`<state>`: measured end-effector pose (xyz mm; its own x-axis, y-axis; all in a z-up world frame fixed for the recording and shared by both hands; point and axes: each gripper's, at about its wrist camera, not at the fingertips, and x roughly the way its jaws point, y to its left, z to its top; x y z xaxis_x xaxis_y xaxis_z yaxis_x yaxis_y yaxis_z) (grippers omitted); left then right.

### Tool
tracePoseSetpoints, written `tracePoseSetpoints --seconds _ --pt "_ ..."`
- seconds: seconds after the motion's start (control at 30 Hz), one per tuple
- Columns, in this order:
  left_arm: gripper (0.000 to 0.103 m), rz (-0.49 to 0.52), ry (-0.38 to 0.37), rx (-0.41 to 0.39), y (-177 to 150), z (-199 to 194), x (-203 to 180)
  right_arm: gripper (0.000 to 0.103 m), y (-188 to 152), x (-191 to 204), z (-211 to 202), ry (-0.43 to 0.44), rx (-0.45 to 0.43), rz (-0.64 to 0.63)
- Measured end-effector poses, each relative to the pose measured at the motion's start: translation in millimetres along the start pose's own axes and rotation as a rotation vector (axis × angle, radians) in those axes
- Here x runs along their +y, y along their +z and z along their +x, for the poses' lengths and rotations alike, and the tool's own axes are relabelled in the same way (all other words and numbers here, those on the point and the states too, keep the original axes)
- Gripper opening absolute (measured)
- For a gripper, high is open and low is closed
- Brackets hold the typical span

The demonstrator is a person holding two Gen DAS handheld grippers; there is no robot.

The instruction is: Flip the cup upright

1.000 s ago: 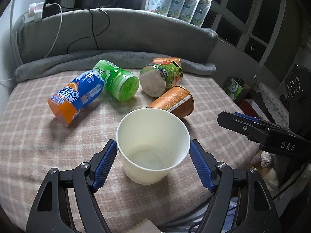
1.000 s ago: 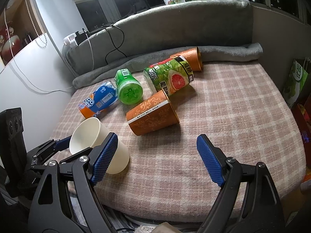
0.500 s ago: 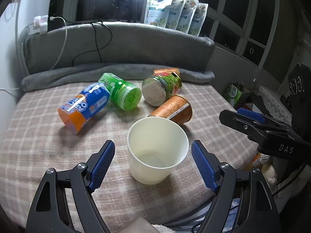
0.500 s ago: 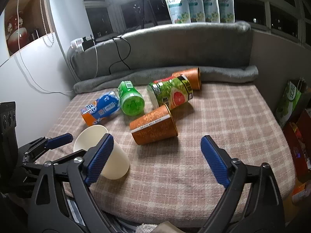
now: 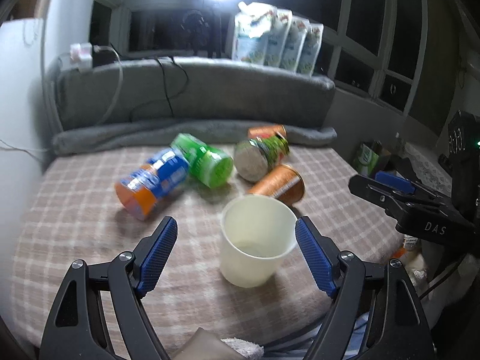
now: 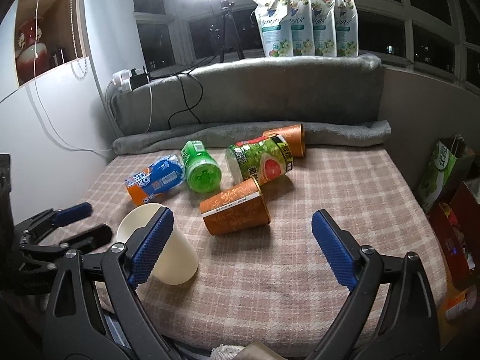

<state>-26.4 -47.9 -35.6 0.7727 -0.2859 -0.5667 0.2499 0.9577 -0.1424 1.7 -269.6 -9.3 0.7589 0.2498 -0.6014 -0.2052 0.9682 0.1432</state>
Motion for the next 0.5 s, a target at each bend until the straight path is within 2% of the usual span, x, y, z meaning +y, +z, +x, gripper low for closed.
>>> tracePoseSetpoints --seconds 0.27,0.33,0.4,0.5 --pt "0.082 0.017 0.165 -0.205 5 -34 8 0.096 2 4 -11 -0.076 -0.082 -0.019" --pt "0.082 0.021 0.205 -0.237 5 -37 10 0.096 2 6 -13 -0.092 -0.098 -0.023" --pt "0.082 0.026 0.231 -0.250 5 -38 12 0.103 2 7 -15 -0.106 -0.118 -0.029" --pt "0.082 0.014 0.255 -0.264 4 -41 17 0.103 2 10 -18 -0.120 -0.141 -0.040"
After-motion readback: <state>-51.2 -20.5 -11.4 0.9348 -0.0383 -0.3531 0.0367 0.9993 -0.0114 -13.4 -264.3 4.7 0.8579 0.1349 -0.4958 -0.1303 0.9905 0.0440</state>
